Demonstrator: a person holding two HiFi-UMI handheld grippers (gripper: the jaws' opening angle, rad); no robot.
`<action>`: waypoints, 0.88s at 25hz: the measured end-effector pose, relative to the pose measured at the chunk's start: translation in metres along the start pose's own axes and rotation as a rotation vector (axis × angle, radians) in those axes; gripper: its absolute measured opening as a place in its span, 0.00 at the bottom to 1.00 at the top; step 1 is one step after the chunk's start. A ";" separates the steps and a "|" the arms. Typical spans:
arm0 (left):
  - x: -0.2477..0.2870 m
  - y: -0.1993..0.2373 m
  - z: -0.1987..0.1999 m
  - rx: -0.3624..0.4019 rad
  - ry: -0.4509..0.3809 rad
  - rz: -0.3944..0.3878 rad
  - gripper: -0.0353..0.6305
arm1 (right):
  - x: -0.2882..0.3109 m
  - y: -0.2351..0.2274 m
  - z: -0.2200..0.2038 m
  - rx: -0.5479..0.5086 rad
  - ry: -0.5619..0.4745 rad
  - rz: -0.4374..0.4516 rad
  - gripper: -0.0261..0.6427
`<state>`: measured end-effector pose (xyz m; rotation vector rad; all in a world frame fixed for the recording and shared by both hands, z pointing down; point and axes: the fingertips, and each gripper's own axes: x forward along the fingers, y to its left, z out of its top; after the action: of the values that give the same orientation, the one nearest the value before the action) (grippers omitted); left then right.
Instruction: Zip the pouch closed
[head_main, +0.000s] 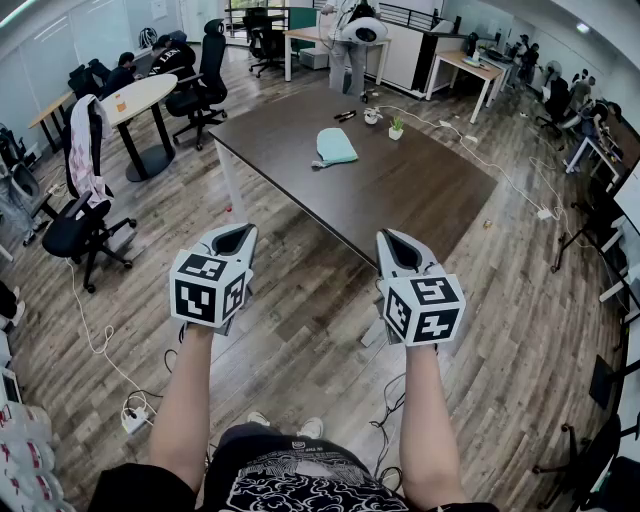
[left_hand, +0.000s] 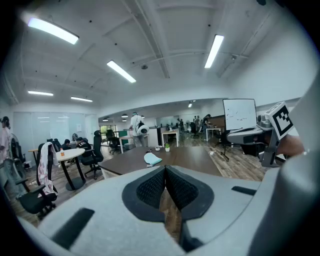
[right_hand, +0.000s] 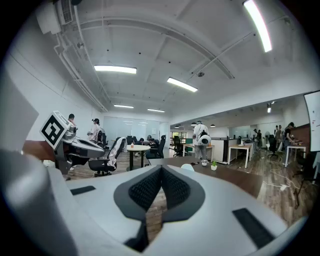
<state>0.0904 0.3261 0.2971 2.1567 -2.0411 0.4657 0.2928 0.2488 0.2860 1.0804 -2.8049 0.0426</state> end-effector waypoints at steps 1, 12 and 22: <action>-0.001 0.001 0.000 -0.005 -0.004 0.004 0.07 | -0.001 -0.001 0.000 0.004 -0.002 -0.006 0.03; -0.005 0.016 -0.003 -0.043 -0.027 0.021 0.07 | 0.000 -0.003 -0.007 0.033 0.003 -0.040 0.04; 0.016 0.030 -0.003 -0.045 -0.039 -0.026 0.08 | 0.016 -0.004 -0.010 0.040 0.015 -0.071 0.10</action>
<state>0.0605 0.3095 0.3012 2.1796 -2.0204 0.3739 0.2848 0.2364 0.2983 1.1827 -2.7615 0.0994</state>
